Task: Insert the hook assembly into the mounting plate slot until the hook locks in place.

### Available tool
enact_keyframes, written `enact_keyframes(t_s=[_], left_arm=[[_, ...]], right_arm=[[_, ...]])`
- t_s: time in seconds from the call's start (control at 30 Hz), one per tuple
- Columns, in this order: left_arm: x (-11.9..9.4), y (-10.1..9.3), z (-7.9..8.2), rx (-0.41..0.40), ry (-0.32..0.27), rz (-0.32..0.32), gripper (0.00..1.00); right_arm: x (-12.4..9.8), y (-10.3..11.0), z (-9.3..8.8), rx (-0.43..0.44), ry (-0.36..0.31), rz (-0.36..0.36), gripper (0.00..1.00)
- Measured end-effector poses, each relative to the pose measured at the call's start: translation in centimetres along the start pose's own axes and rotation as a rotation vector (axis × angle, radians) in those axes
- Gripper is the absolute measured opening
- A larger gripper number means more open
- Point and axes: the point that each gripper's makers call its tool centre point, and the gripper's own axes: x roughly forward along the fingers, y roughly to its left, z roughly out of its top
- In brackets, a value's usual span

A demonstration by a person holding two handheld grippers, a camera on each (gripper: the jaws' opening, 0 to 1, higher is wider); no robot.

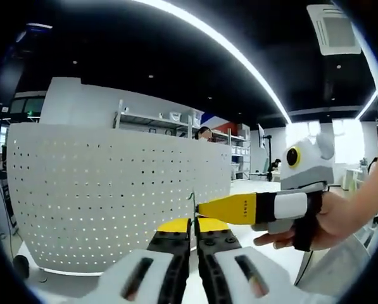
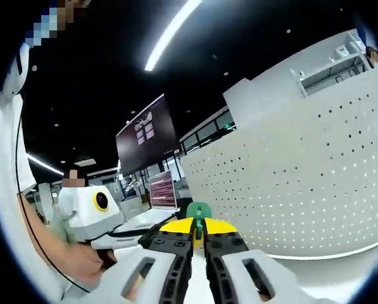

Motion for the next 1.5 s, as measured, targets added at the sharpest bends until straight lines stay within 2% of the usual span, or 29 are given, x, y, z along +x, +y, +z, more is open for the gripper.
enact_keyframes(t_s=[0.3,0.87,0.93,1.0,1.07,1.2,1.3,1.4,1.5], left_arm=[[0.0,0.0,-0.1,0.009,0.007,-0.001,0.01],[0.2,-0.2,0.0,0.054,0.004,-0.014,0.05],[0.2,-0.2,-0.2,0.053,0.012,-0.019,0.12],[0.3,-0.2,-0.5,0.056,0.019,-0.014,0.25],[0.4,-0.2,-0.7,0.060,0.020,-0.014,0.33],[0.6,0.0,-1.1,0.066,0.034,-0.006,0.56],[0.8,-0.1,-1.3,0.060,0.040,-0.008,0.69],[0.9,-0.1,-1.8,0.053,0.050,-0.006,0.81],[0.9,0.1,-2.2,0.040,0.059,-0.001,0.85]], right_arm=[[0.0,-0.1,-0.1,0.041,-0.002,-0.008,0.02],[-0.2,-0.2,0.2,0.026,-0.007,-0.021,0.00],[-0.2,-0.3,0.1,0.023,-0.003,-0.027,0.00],[-0.3,-0.4,0.1,0.032,-0.005,-0.028,0.00],[-0.3,-0.5,0.1,0.031,-0.002,-0.028,0.00],[-0.4,-0.5,0.0,0.033,0.000,-0.029,0.00],[-0.4,-0.5,-0.1,0.034,0.002,-0.030,0.00],[-0.4,-0.6,-0.1,0.034,0.002,-0.031,0.00],[-0.4,-0.6,-0.1,0.038,0.003,-0.030,0.00]])
